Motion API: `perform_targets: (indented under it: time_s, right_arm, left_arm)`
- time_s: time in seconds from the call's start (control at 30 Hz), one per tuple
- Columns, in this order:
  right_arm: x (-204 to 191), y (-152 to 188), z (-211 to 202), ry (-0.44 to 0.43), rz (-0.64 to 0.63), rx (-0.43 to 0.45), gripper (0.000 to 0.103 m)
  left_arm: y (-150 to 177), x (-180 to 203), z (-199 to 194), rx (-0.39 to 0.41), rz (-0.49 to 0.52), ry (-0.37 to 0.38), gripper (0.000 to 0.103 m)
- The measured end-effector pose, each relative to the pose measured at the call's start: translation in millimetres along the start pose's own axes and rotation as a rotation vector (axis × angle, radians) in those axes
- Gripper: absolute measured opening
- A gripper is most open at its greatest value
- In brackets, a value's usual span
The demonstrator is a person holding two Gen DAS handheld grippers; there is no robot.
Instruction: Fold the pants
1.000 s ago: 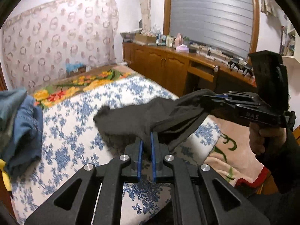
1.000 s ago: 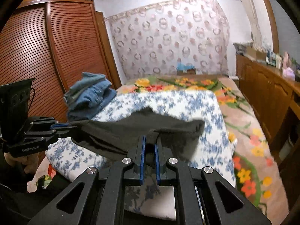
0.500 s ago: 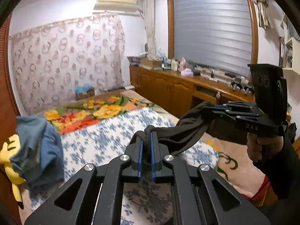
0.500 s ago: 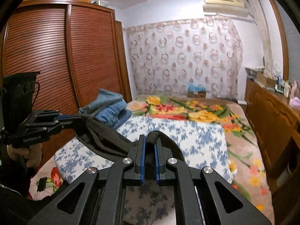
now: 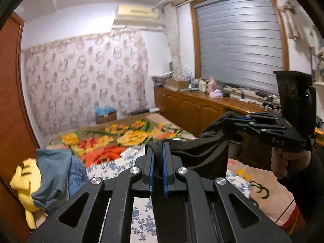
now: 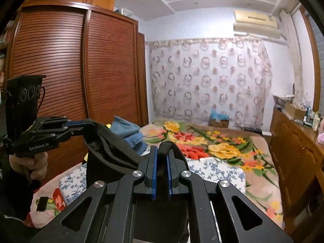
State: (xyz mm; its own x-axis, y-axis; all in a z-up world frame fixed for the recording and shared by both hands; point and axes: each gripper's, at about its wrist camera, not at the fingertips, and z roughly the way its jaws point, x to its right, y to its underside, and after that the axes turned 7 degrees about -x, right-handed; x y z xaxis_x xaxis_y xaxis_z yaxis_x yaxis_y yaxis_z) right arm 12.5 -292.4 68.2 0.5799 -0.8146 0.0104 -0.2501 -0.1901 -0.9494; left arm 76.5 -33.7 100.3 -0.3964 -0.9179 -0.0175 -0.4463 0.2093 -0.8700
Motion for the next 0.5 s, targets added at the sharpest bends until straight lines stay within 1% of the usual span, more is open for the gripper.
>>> perform_targets:
  time_s: [0.07, 0.13, 0.17, 0.23, 0.3, 0.37, 0.43, 0.5]
  right_arm:
    - [12, -6, 26, -0.002, 0.007, -0.028, 0.008]
    - [19, -15, 50, 0.024, 0.001, -0.05, 0.008]
    - [22, -23, 58, 0.043, -0.003, -0.051, 0.008]
    - [22, -39, 76, 0.057, 0.008, -0.052, 0.008]
    - [15, -55, 84, 0.083, 0.007, -0.033, 0.007]
    - [12, -68, 88, 0.094, 0.018, 0.007, 0.007]
    - [11, -79, 86, 0.095, 0.038, 0.046, 0.007]
    - [9, -79, 89, 0.089, 0.054, 0.053, 0.007]
  left_arm:
    - [0, -12, 19, -0.026, -0.023, -0.024, 0.008]
    - [-4, -28, 39, -0.053, -0.054, -0.065, 0.008]
    - [-8, -33, 45, -0.057, -0.07, -0.085, 0.008]
    - [-17, -33, 46, -0.039, -0.074, -0.111, 0.008]
    - [-28, -34, 48, -0.026, -0.074, -0.14, 0.008]
    - [-35, -35, 42, -0.006, -0.075, -0.152, 0.008]
    - [-38, -34, 36, 0.009, -0.071, -0.161, 0.008]
    - [-31, -33, 36, 0.001, -0.059, -0.159, 0.008]
